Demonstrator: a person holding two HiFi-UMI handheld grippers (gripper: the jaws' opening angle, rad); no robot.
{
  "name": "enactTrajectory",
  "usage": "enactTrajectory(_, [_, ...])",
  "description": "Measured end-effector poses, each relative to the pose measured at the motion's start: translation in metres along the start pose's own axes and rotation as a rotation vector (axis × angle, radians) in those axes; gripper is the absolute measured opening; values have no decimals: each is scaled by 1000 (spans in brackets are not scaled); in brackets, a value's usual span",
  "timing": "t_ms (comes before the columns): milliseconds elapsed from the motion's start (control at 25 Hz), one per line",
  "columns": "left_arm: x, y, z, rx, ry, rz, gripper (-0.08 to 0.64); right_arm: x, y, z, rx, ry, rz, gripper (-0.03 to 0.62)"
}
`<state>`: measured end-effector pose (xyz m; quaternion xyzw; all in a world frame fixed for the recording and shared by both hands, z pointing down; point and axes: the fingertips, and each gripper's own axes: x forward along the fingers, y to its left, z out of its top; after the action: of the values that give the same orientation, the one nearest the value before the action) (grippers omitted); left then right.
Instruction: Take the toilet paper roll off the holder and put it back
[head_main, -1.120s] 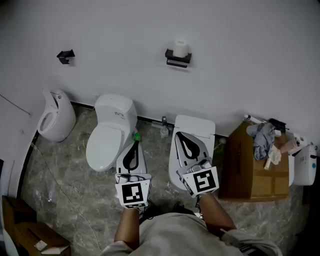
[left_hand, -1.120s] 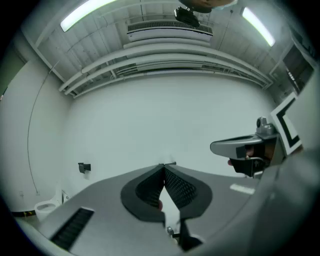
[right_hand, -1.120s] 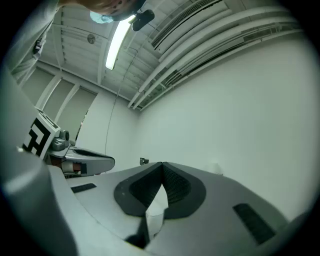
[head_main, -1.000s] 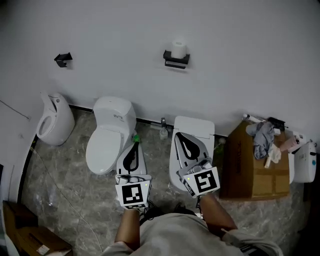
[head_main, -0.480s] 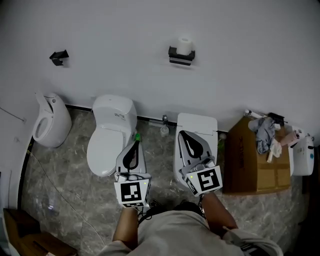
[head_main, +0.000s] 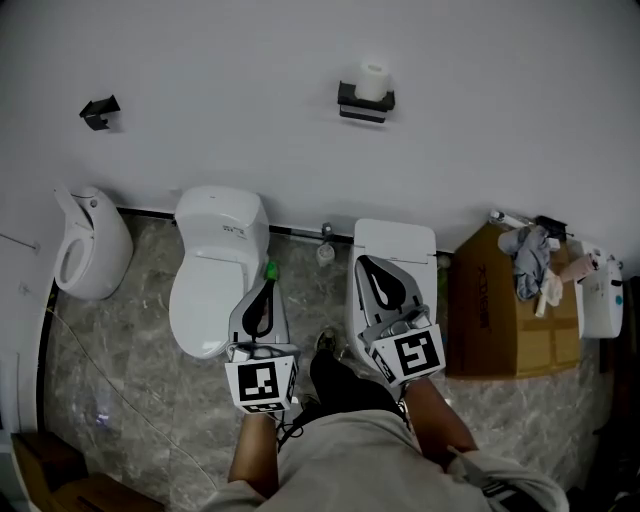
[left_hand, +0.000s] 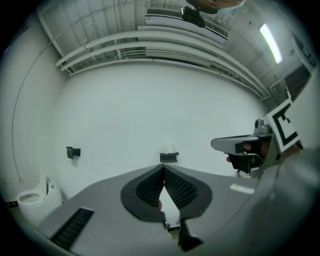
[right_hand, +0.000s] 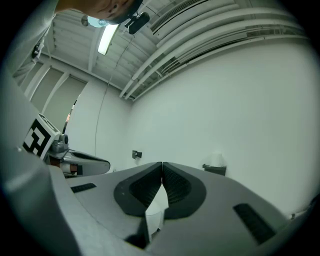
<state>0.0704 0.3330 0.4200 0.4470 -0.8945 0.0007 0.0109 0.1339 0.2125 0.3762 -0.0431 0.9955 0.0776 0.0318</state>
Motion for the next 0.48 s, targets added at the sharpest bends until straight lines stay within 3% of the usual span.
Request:
enactTrajectory(240, [68, 29, -7, 19, 11, -30, 8, 67, -31, -24, 12, 4, -22, 5])
enactTrajectory(480, [169, 28, -9, 3, 49, -116, 8, 126, -83, -49, 49, 43, -57, 5])
